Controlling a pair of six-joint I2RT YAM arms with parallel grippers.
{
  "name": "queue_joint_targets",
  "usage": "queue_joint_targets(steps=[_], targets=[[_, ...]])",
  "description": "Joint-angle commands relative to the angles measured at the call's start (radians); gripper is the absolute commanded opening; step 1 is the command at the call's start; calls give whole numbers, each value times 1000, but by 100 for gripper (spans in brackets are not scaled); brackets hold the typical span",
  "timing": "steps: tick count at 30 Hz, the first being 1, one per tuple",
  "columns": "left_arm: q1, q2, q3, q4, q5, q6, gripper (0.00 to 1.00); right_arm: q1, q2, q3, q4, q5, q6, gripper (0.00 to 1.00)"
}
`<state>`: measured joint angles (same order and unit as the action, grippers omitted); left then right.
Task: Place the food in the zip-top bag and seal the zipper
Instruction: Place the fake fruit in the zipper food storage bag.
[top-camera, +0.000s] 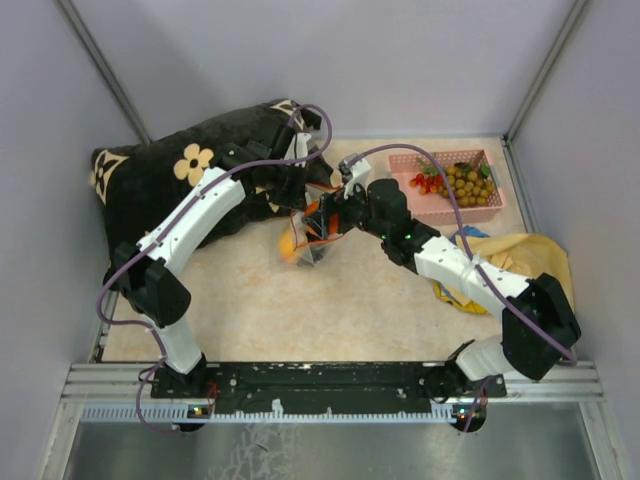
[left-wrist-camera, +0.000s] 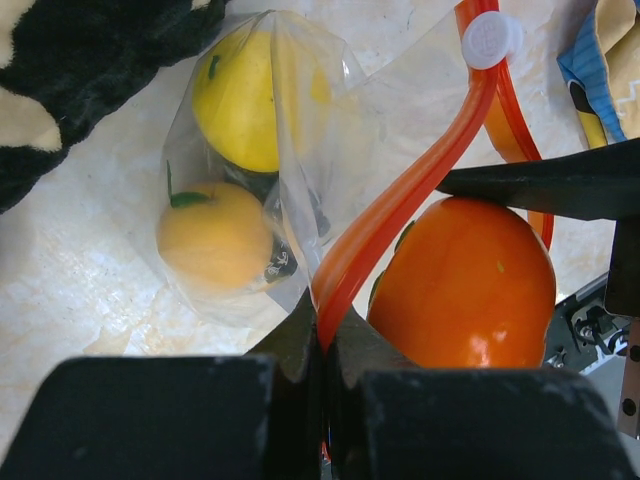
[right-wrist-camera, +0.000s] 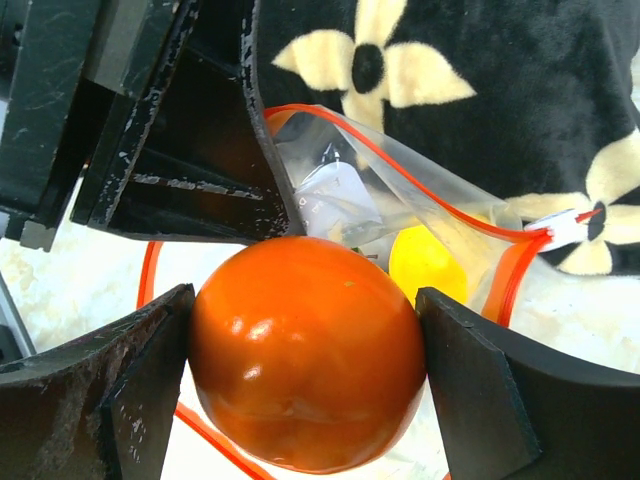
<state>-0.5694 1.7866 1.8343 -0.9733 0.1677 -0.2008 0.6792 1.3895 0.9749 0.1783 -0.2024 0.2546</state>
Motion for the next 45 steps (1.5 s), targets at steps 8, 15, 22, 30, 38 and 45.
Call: queue_joint_targets(steps=[8, 15, 22, 30, 38, 45], targets=[[5, 5, 21, 5, 19, 9, 0, 12, 22, 34, 46, 70, -2, 91], [5, 3, 15, 6, 15, 11, 0, 12, 14, 77, -6, 66, 0, 99], [5, 5, 10, 5, 16, 10, 0, 11, -67, 176, -237, 144, 4, 99], [5, 11, 9, 8, 22, 9, 0, 11, -89, 248, -577, 328, 122, 89], [4, 7, 0, 8, 27, 10, 0, 11, -10, 217, -585, 309, 200, 60], [5, -2, -1, 9, 25, 9, 0, 11, 78, 249, -565, 305, 193, 40]])
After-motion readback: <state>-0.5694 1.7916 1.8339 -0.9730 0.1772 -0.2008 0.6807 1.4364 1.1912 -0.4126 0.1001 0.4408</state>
